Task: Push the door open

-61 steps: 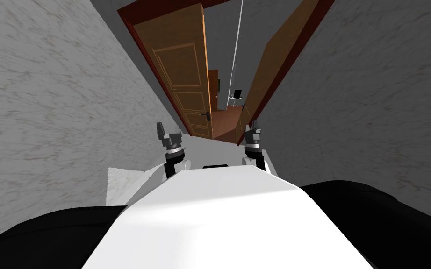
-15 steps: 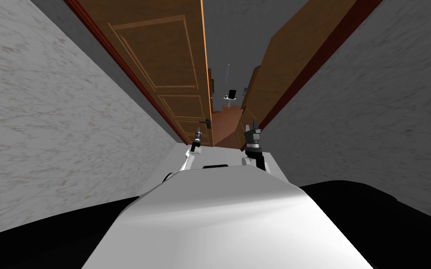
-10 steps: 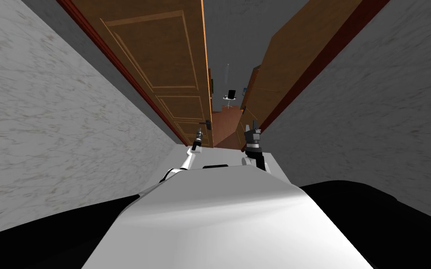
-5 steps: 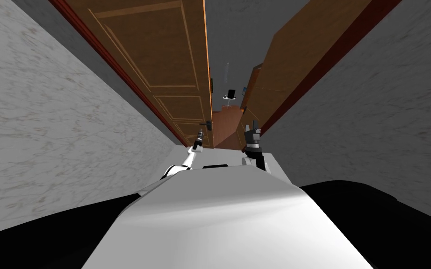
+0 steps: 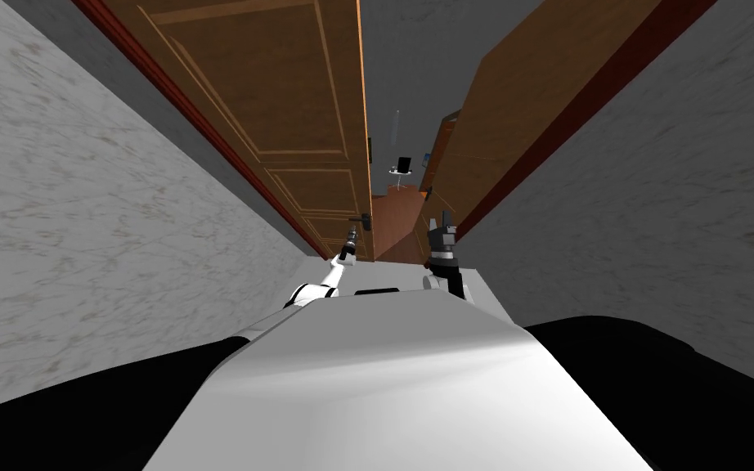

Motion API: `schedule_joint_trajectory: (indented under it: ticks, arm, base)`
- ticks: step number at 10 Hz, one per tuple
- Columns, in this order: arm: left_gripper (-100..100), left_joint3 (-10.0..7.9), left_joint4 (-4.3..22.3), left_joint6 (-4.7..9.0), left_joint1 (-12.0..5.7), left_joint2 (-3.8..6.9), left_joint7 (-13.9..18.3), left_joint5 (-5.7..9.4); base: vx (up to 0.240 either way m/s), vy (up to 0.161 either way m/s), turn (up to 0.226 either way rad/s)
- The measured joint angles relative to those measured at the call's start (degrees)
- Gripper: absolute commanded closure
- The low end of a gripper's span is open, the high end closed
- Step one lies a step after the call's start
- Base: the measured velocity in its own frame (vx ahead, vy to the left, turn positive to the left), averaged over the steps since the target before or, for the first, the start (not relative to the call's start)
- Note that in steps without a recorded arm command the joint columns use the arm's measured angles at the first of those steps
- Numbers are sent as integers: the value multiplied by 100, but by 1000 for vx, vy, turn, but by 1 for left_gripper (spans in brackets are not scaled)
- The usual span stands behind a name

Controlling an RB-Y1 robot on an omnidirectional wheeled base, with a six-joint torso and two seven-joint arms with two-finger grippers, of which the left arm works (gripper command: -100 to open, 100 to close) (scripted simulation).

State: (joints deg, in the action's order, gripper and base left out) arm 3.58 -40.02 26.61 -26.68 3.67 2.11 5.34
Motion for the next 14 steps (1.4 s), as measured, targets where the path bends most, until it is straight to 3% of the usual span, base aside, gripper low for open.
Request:
schedule_joint_trajectory:
  ticks: [2, 11, 12, 14]
  arm:
    - [-100, 8, 191, -46, -122, -9, 5, 2]
    - [-100, -84, 255, -44, -149, 33, -16, 28]
    - [100, -86, 255, -43, -152, 32, -17, 29]
    - [100, -87, 251, -39, -156, 36, -16, 29]
  base:
    - [46, 24, -8]
    - [185, -26, -22]
    - [-12, 4, 10]
    - [-31, 7, -11]
